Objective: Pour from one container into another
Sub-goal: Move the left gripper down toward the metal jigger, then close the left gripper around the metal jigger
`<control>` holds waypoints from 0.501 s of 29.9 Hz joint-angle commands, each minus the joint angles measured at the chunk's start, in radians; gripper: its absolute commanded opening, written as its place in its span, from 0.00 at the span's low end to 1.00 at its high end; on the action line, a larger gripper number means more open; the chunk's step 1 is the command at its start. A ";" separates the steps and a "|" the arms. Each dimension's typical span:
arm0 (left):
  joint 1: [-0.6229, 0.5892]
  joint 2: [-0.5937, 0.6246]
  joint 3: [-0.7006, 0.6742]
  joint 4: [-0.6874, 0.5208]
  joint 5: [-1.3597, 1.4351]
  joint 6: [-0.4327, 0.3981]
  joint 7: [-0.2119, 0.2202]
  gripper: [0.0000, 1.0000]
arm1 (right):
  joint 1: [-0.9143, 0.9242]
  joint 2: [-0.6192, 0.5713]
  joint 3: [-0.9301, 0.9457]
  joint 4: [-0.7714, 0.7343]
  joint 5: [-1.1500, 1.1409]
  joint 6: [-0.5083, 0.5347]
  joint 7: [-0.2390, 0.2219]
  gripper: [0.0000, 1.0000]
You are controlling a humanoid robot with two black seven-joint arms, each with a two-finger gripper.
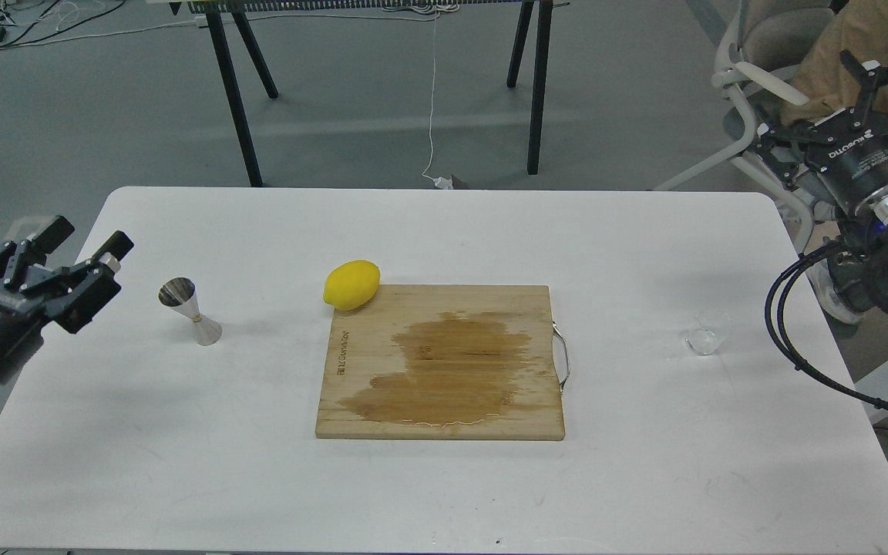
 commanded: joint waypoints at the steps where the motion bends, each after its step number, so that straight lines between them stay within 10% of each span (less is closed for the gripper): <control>1: 0.055 -0.033 -0.002 0.026 0.030 0.000 0.000 1.00 | -0.001 0.000 0.000 0.000 0.000 0.000 0.000 0.99; 15: 0.080 -0.302 0.014 0.317 0.107 0.000 0.000 1.00 | -0.005 -0.015 0.011 0.003 0.000 0.000 0.000 0.99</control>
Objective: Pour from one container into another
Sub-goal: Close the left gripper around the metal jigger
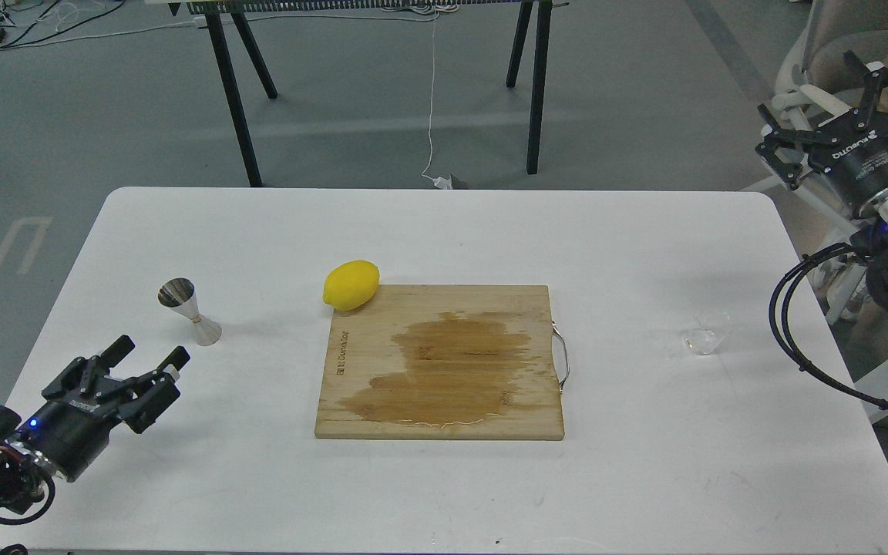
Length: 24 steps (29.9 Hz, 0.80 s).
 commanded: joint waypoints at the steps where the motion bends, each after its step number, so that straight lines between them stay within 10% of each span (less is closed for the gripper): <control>1: -0.016 -0.050 0.003 0.081 0.000 0.000 0.000 1.00 | -0.002 -0.007 0.003 0.003 0.000 0.000 0.000 0.99; 24: -0.206 -0.252 0.098 0.394 -0.012 0.000 0.000 0.99 | -0.002 -0.028 0.011 0.006 0.002 0.000 0.000 0.99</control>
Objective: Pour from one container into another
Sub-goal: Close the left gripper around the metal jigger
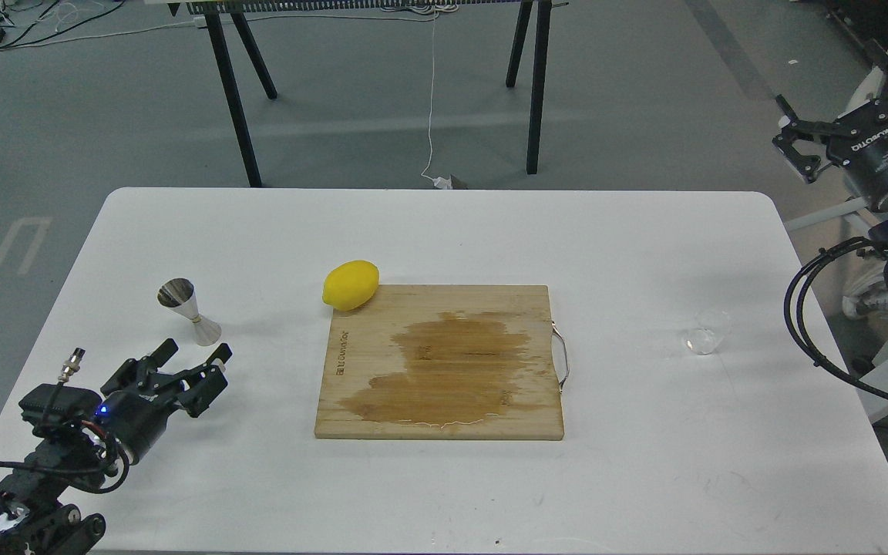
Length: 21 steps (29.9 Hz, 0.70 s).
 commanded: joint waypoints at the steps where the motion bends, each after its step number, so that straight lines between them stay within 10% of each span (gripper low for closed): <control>1: -0.021 -0.010 0.001 0.039 -0.001 0.000 0.000 0.99 | 0.000 -0.001 0.001 0.000 0.000 0.000 0.000 0.99; 21: -0.121 -0.099 -0.001 0.169 -0.004 0.000 0.000 0.99 | -0.012 -0.004 0.016 0.002 0.001 0.000 0.000 0.99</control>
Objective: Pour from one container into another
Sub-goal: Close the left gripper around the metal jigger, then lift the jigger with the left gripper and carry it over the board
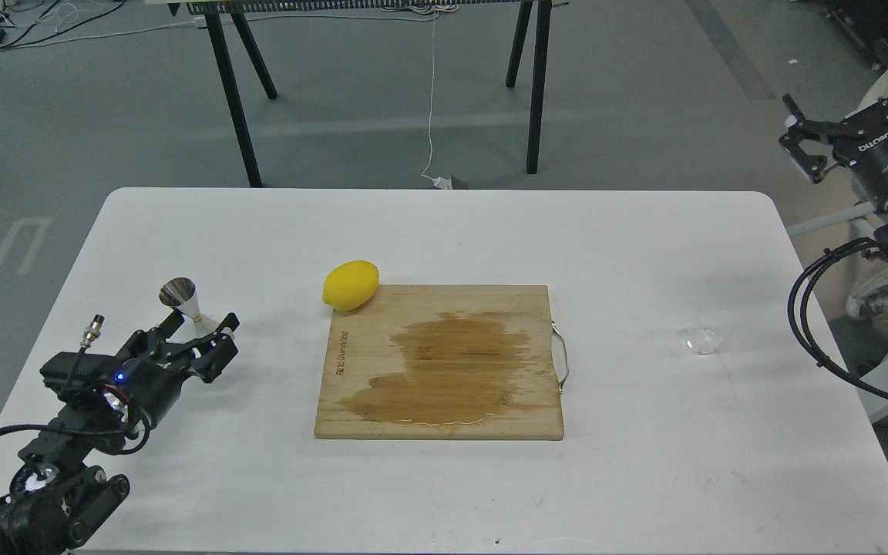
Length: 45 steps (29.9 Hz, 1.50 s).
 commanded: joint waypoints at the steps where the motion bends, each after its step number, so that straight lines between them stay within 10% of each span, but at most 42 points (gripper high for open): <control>1: -0.012 -0.007 0.000 0.025 -0.001 0.000 0.000 0.99 | -0.002 -0.004 0.001 0.001 0.001 0.000 0.000 0.99; 18: -0.098 -0.128 0.000 0.211 -0.015 0.000 0.000 0.92 | -0.008 -0.021 0.010 0.003 0.001 0.000 0.000 0.99; 29: -0.135 -0.171 0.001 0.302 -0.016 0.000 0.000 0.63 | -0.008 -0.034 0.022 0.006 0.001 0.000 0.000 0.99; 40: -0.135 -0.178 0.001 0.335 -0.025 0.000 0.000 0.08 | -0.010 -0.037 0.022 0.006 0.007 0.000 0.000 0.99; 45: -0.135 -0.173 0.001 0.326 -0.035 0.000 0.000 0.02 | -0.010 -0.037 0.022 0.004 0.007 0.000 0.000 0.99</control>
